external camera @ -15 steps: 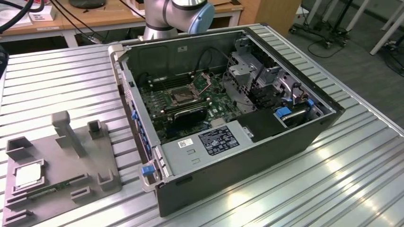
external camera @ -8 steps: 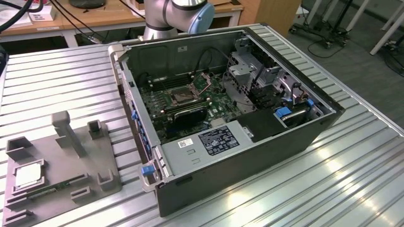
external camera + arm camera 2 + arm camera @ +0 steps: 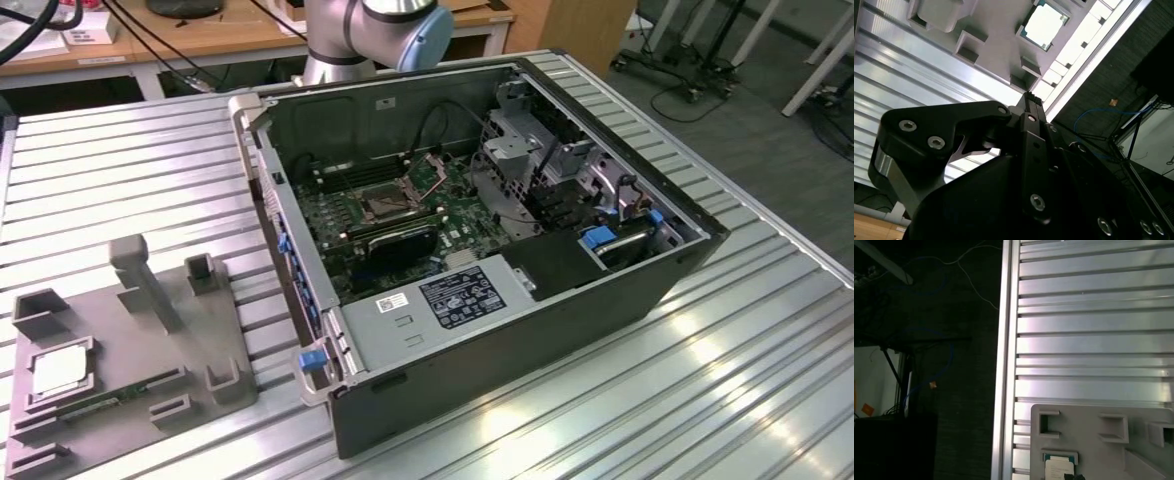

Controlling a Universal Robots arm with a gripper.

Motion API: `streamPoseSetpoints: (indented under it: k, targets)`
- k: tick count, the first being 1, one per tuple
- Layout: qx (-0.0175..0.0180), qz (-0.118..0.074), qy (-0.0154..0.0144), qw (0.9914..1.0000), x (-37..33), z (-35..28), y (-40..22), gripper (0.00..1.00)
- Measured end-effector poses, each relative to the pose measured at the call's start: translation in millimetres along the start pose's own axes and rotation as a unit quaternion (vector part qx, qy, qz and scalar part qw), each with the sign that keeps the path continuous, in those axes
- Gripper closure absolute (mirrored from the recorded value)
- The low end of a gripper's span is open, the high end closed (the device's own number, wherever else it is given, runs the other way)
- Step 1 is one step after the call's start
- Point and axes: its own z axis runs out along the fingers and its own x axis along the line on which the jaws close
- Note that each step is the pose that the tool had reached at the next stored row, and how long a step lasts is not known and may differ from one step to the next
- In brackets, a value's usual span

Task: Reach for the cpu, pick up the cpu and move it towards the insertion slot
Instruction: 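Reach for the cpu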

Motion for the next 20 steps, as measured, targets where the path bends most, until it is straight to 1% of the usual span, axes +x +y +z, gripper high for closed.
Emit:
streamPoseSetpoints:
  k: [4,7,20]
  targets:
    - [0.0,0.0,0.0,1.0,3.8,2.1,0.0,0.89]
    - [0.0,0.0,0.0,1.0,4.9,3.9,-0.1,0.89]
    - [0.0,0.0,0.0,1.0,5.1,4.3,-0.1,0.89]
